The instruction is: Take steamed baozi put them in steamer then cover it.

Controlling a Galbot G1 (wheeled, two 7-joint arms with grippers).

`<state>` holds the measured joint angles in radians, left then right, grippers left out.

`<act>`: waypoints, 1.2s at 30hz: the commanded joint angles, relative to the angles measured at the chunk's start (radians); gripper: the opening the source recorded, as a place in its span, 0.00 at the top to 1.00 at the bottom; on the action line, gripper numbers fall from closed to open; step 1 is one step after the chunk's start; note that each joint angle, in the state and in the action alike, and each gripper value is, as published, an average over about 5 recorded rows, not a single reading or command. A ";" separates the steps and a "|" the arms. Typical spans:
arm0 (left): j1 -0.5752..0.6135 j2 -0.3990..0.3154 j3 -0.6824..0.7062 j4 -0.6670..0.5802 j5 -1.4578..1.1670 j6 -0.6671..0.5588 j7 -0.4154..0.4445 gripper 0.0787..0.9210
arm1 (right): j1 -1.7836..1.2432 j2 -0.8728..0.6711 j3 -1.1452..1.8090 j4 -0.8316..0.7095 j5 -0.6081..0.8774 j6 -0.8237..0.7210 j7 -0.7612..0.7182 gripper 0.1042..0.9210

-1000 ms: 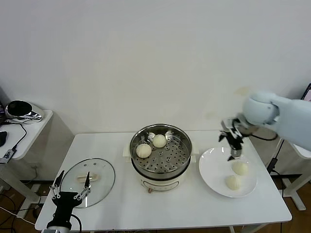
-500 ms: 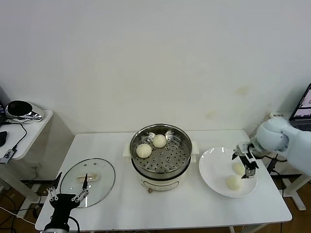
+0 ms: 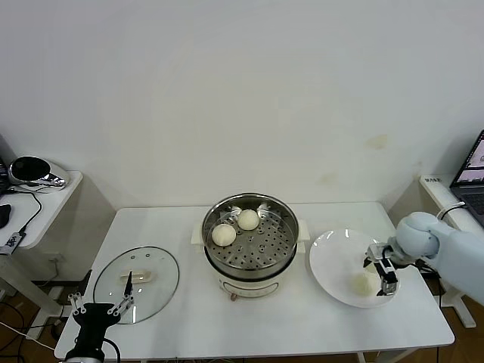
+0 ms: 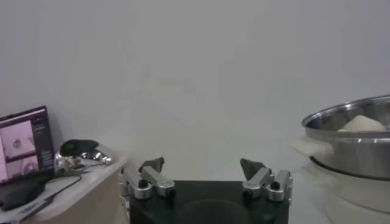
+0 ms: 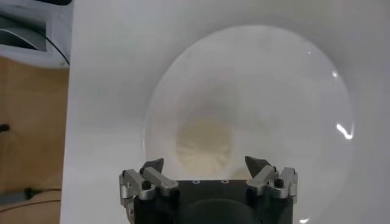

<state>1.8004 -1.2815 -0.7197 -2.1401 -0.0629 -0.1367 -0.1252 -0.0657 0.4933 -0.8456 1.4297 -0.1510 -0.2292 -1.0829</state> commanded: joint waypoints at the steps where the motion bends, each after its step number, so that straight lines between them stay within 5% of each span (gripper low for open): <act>1: 0.001 -0.003 -0.002 0.001 0.000 0.000 0.000 0.12 | -0.096 0.049 0.073 -0.069 -0.024 0.004 0.014 0.12; 8: -0.001 -0.006 -0.002 0.003 0.000 -0.001 0.000 0.12 | -0.096 0.071 0.072 -0.086 -0.024 -0.007 0.020 0.15; 22: -0.003 -0.008 0.000 0.003 -0.001 -0.002 -0.001 0.12 | -0.069 0.071 0.075 -0.078 -0.026 -0.013 0.015 0.39; 36: -0.010 0.003 0.002 0.000 -0.005 -0.002 -0.001 0.12 | 0.518 0.078 -0.156 -0.018 0.215 -0.014 -0.063 0.42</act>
<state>1.7912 -1.2819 -0.7178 -2.1393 -0.0669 -0.1385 -0.1264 0.1172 0.5439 -0.8798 1.3943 -0.0676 -0.2464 -1.1193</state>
